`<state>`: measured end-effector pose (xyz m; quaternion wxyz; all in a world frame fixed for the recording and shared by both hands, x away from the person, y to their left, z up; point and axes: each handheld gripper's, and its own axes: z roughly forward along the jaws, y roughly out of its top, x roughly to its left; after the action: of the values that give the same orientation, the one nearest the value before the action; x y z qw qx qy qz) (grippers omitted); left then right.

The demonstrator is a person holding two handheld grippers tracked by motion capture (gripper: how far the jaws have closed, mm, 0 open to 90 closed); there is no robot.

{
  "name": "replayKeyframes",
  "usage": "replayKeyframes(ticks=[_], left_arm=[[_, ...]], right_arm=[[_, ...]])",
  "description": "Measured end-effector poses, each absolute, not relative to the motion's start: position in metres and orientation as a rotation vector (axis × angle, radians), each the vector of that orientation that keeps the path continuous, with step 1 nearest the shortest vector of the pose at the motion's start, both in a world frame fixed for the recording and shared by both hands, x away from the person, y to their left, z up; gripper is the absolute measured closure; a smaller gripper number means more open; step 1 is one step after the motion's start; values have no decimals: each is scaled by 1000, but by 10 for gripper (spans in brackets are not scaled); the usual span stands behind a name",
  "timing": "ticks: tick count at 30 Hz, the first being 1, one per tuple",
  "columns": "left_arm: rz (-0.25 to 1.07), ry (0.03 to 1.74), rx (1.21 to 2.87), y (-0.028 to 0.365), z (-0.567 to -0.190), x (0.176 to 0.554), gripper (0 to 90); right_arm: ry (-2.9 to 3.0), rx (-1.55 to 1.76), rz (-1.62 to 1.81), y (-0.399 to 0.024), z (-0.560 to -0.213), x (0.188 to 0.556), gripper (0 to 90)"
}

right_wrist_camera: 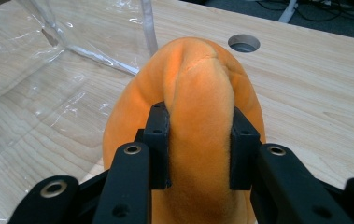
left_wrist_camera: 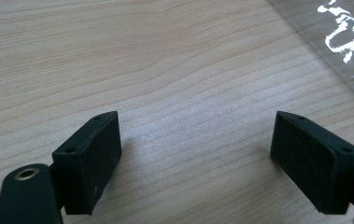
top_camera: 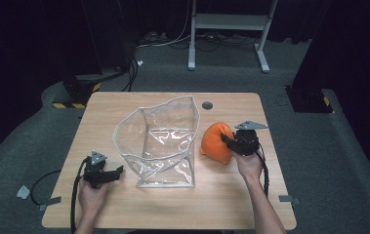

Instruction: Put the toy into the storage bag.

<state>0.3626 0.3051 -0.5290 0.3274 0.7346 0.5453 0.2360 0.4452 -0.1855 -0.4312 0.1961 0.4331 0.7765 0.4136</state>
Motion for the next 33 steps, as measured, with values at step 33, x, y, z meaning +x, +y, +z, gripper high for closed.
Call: replayKeyframes(ticks=[33], left_arm=[[617,1428,1923,305,-529,363,165]], right_arm=[[2177,1185,1205,-196,-415,426,681]])
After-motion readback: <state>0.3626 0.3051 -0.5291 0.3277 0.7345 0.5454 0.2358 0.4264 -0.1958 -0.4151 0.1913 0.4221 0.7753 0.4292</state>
